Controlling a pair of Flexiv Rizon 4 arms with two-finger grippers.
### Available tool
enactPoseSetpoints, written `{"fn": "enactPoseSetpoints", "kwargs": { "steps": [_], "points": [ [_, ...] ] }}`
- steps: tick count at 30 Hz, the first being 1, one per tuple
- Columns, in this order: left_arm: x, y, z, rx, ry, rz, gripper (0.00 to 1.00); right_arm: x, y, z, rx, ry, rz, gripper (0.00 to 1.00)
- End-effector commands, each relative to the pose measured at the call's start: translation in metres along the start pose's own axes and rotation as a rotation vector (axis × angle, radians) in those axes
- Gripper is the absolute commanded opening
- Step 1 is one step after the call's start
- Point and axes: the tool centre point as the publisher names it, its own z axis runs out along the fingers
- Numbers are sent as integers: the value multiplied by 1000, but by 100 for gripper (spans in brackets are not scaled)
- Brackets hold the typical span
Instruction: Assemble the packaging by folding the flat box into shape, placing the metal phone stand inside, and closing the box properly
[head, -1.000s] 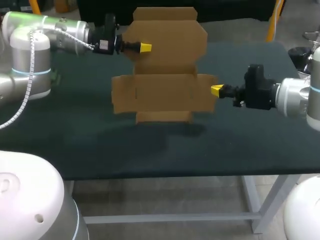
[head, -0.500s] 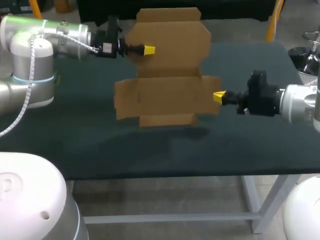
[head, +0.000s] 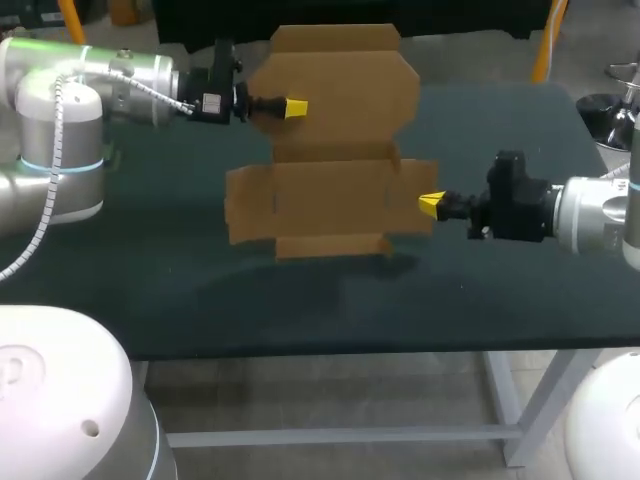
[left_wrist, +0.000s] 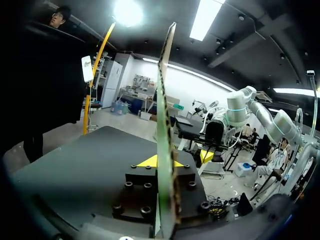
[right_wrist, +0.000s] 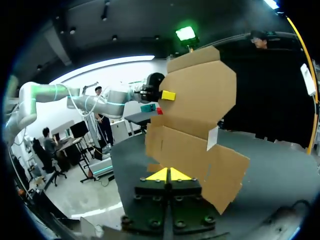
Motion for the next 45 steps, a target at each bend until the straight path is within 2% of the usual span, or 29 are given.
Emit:
{"fn": "enactPoseSetpoints", "kwargs": {
  "steps": [1,15,31,34,45],
  "points": [
    [-10,5,-2,15,25,8,0,3,1,4,12,-1,-1,0],
    [-18,9,-3,21,42,52,0,9,-4,19,24,26,-22,0],
    [-16,21,-2,17,70,105,0,15,-16,52,24,45,-45,0],
    [-15,22,-2,12,74,110,0,15,-22,63,39,36,-8,0],
    [-16,25,-3,1,88,111,0,15,-22,63,39,36,-8,0]
  ]
}}
